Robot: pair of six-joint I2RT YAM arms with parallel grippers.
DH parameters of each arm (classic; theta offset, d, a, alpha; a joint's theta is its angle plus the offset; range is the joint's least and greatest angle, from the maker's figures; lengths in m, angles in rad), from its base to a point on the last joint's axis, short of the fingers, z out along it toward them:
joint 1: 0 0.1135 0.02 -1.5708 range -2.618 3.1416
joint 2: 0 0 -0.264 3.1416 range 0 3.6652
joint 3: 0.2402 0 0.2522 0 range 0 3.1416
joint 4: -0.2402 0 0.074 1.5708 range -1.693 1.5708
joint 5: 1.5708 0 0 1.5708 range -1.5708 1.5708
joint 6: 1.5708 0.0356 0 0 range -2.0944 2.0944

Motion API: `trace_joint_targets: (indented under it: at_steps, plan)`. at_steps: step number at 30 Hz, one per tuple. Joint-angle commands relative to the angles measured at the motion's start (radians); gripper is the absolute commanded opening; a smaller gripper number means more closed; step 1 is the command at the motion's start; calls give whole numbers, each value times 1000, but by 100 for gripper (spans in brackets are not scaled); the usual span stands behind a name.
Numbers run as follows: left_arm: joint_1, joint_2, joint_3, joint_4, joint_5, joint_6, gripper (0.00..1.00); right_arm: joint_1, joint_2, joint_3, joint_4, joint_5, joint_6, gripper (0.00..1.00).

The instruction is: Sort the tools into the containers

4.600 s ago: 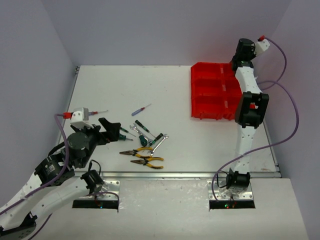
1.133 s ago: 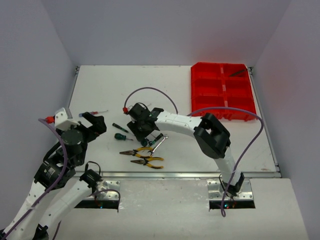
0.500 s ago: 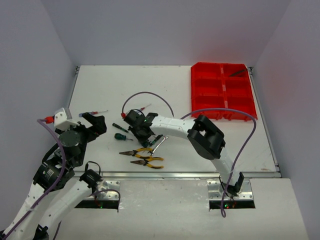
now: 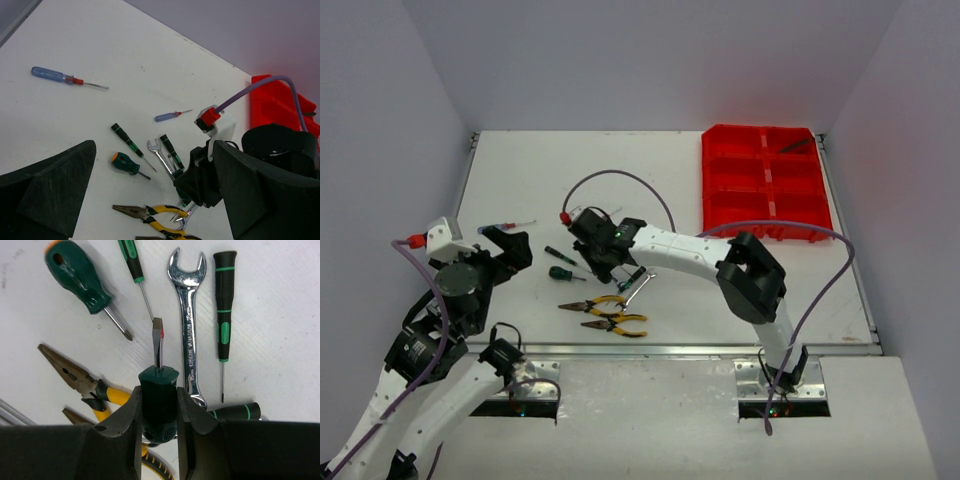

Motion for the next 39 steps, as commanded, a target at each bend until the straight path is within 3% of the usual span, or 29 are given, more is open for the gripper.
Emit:
trace_joint_targets:
  at_steps: [1, 5, 10, 15, 18, 20, 25, 30, 39]
  plan:
    - [7, -4, -3, 42, 3, 18, 100, -37, -142, -8, 40, 28, -13, 0]
    - [7, -4, -3, 40, 3, 20, 100, -160, -275, -42, 37, 25, -30, 0]
    - [7, -11, -2, 43, 4, 19, 100, -493, -406, -57, 1, 43, -85, 0]
    - [6, -8, -4, 45, 14, 23, 100, -800, -388, -38, 25, 61, -63, 0]
    - [6, -3, -7, 53, 27, 29, 100, -916, -341, -36, 99, 158, -1, 0]
    - [3, -1, -6, 55, 30, 33, 100, -964, -283, -20, 166, 209, 16, 0]
    - [-16, -18, -6, 51, 22, 30, 100, -996, -79, 212, 175, 388, -64, 0]
    - [-37, -50, -6, 46, 8, 23, 100, -1022, 49, 311, 187, 452, -127, 0]
    - [-47, -54, -7, 51, 15, 24, 100, -1082, 45, 172, 213, 449, -101, 0]
